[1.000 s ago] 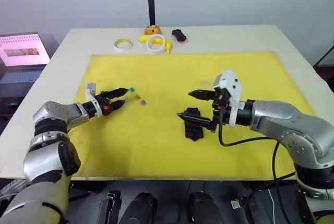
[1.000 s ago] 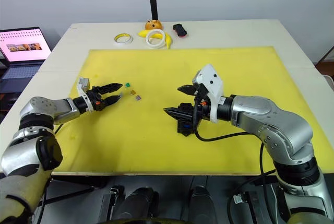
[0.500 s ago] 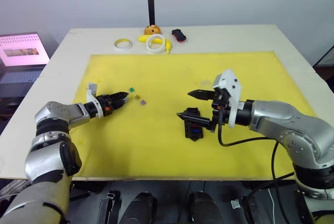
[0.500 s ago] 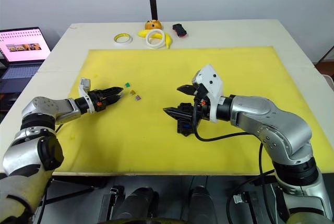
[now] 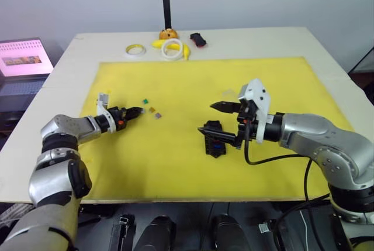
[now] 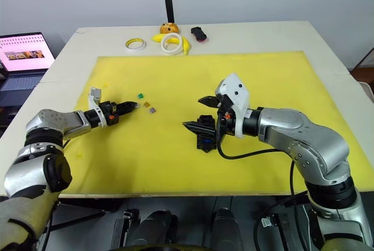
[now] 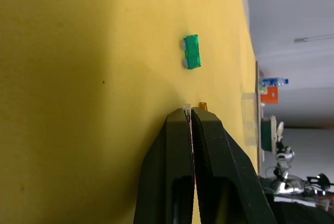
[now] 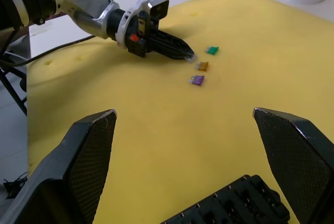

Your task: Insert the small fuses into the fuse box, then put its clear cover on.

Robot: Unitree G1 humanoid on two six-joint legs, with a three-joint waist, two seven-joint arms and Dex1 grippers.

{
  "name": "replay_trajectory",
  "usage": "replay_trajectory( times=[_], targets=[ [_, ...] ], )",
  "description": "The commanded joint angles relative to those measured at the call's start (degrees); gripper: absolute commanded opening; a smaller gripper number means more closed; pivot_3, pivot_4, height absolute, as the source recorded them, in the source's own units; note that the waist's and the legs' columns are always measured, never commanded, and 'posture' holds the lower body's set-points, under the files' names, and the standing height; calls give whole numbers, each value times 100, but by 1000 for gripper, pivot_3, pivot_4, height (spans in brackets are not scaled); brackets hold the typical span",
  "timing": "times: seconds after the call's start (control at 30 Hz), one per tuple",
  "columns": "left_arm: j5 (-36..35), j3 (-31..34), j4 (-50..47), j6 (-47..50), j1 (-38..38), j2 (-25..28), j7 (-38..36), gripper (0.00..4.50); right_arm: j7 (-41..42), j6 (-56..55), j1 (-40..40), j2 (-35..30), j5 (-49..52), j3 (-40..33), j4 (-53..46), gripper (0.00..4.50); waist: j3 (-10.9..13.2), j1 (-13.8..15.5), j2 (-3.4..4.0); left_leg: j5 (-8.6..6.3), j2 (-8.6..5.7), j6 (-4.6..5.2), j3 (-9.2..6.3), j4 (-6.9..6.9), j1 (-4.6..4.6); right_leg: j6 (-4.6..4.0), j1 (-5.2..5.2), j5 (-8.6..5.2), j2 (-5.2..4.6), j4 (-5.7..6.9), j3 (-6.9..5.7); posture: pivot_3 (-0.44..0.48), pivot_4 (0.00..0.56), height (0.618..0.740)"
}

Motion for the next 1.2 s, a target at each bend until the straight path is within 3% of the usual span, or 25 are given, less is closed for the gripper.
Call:
replay_trajectory(
  times=[0.03, 0.2, 0.33, 0.53, 0.77, 1.07, 1.1, 1.17, 1.2],
  targets=[
    [-192, 87, -431, 409, -50, 298, -139, 58, 49, -79, 25, -48, 86, -206, -196, 4500, 3, -53, -5, 0, 0, 0, 0, -1, -3, 0, -3, 0, 0, 1, 0, 0, 150, 740],
    [-830, 270, -1588, 1371, -152, 368, -245, 58, -62, 51, 108, 97, 416, -434, -181, 4500, 6, -90, -10, 0, 7, -1, 0, -2, -36, 0, -42, 0, 1, 6, 0, 0, 150, 740],
    [-1285, 519, -2495, 1926, -174, 130, -24, 58, -411, 272, 108, 405, 920, -687, -121, 4500, 6, -80, -10, 0, 6, -1, -2, -1, -43, 0, -45, 0, -2, 4, 0, 0, 150, 740],
    [-1948, 930, -3703, 2484, -249, -1044, 591, 58, -1877, 534, -178, 1476, 2269, -1099, 276, 4500, 6, -74, -10, 1, 6, -2, -3, 3, -42, -1, -41, 0, -3, 2, 1, 0, 150, 740],
    [-2386, 1303, -4130, 2543, -221, -2305, 1378, 58, -3359, 304, -500, 2234, 3370, -1220, 819, 4500, 6, -103, -10, 1, 10, -3, -1, -2, -42, -1, -46, 0, -1, 2, 1, 0, 150, 740],
    [-3044, 1362, -4188, 2575, -295, -2788, 2003, 58, -4084, 4, -378, 2287, 4027, -1071, 851, 4500, 6, -95, -10, 1, 8, -2, 3, -1, -42, -1, -46, 0, -1, 2, 2, 0, 150, 740],
    [-3101, 1371, -4178, 2575, -301, -2803, 2055, 0, -4124, -45, -374, 2294, 4091, -1059, 842, 3918, 6, -94, -10, 1, 8, -2, 3, -1, -42, -1, -46, 0, -1, 2, 3, 0, 150, 740],
    [-3169, 1376, -4183, 2574, -293, -2817, 2147, 0, -4197, -129, -372, 2270, 4221, -1033, 831, 3222, 6, -99, -10, 1, 8, -2, 4, -1, -42, -1, -45, 0, -1, 2, 3, 0, 150, 740],
    [-3211, 1373, -4177, 2570, -288, -2817, 2187, 0, -4230, -158, -370, 2246, 4259, -1017, 833, 3222, 6, -100, -10, 1, 8, -2, 4, -1, -42, -1, -45, 0, -1, 2, 3, 0, 150, 740]
  ],
)
